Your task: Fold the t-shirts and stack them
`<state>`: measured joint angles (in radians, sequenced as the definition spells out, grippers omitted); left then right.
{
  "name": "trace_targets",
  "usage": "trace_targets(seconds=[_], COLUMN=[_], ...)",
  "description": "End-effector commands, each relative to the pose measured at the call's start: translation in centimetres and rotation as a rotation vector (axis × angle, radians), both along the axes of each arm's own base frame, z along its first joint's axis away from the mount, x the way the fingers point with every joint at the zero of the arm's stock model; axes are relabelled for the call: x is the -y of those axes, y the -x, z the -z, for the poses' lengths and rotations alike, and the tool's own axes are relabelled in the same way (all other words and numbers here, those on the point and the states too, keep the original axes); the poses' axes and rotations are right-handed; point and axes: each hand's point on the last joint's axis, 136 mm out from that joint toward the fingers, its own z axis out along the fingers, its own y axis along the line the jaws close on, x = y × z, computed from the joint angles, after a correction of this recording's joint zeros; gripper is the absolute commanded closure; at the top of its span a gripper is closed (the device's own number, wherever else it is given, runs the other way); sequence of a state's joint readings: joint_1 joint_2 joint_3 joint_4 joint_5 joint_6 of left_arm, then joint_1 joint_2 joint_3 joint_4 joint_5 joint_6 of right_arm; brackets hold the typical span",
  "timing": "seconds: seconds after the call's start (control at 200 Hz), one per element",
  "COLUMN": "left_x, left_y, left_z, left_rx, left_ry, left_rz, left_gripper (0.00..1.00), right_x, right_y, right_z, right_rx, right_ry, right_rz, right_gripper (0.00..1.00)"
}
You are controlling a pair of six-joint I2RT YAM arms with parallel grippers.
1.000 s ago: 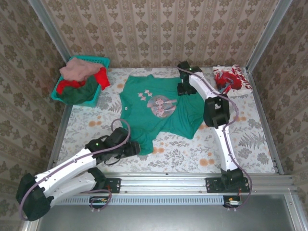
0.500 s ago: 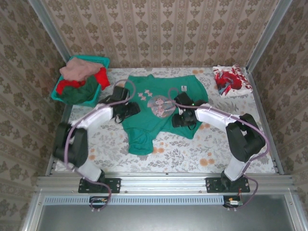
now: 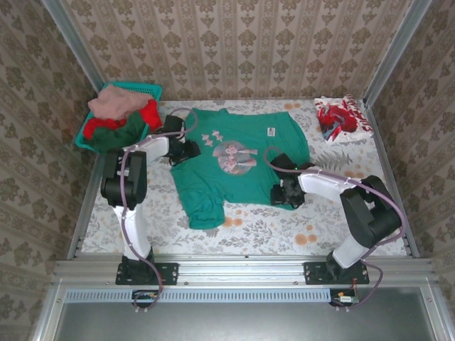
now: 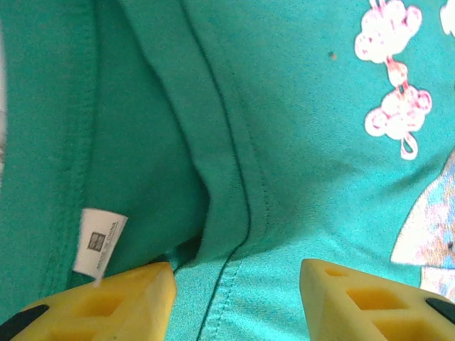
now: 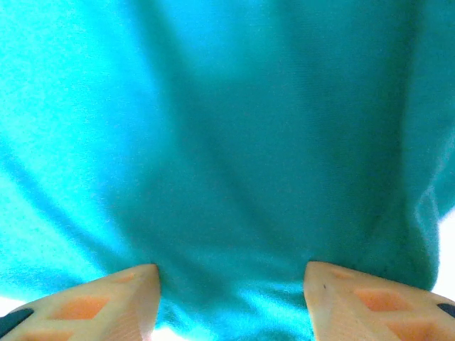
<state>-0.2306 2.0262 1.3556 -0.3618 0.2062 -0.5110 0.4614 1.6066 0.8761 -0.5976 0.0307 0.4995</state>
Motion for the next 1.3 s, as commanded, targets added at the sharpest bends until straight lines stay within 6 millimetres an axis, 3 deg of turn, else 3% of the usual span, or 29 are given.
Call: trace_targets(seconds=[0.0,0.13,0.245,0.35,0.435,0.5,0.545,0.67,0.785,1.015,1.295], left_x=[-3.4,-3.5,-3.4,-2.5,-1.4,-0.3,0.7,2.2,4.1,7.0,7.4], left_y=[2.6,3.0,3.9,5.5,7.6,10.2,12.1,17.2,21.5,29.0,33.5], left_z=[4.6,3.6,2.1,-0.4,-2.7,-4.1,-4.6,-4.6,-4.4,-1.7,3.5], left_rx=[-0.148,-0.136,-0.125,-0.079,-0.047,-0.023,-0.009,-0.012,0.015,-0.019,-0.17], left_ry=[-0.099,-0.089,-0.084,-0.08,-0.12,-0.186,-0.209,-0.226,-0.213,-0.212,-0.283], left_rz=[-0.005,0.002,0.009,0.031,0.057,0.092,0.112,0.12,0.19,0.374,0.432], left_gripper=[0.48,0.48,0.43,0.42,0.41,0.4,0.38,0.38,0.41,0.42,0.43], right_x=[2.6,4.4,4.2,0.4,-3.5,-4.4,-4.2,-3.2,-1.9,1.1,4.3], right_y=[2.2,2.0,0.8,-1.0,-2.0,-3.1,-4.1,-6.5,-6.9,-7.4,-7.2], right_z=[-0.3,-1.5,-4.8,-8.8,-10.0,-9.8,-8.3,-4.5,-2.2,-1.0,0.1], right_rx=[-0.06,-0.039,0.057,0.231,0.309,0.325,0.301,0.196,0.123,0.084,0.046], right_ry=[0.076,0.096,0.097,0.018,-0.092,-0.119,-0.081,-0.003,0.044,0.045,0.04], right_rz=[0.042,0.057,0.004,-0.099,-0.173,-0.175,-0.158,-0.093,-0.043,0.056,0.126], right_gripper=[0.41,0.42,0.42,0.41,0.41,0.41,0.41,0.41,0.41,0.41,0.4])
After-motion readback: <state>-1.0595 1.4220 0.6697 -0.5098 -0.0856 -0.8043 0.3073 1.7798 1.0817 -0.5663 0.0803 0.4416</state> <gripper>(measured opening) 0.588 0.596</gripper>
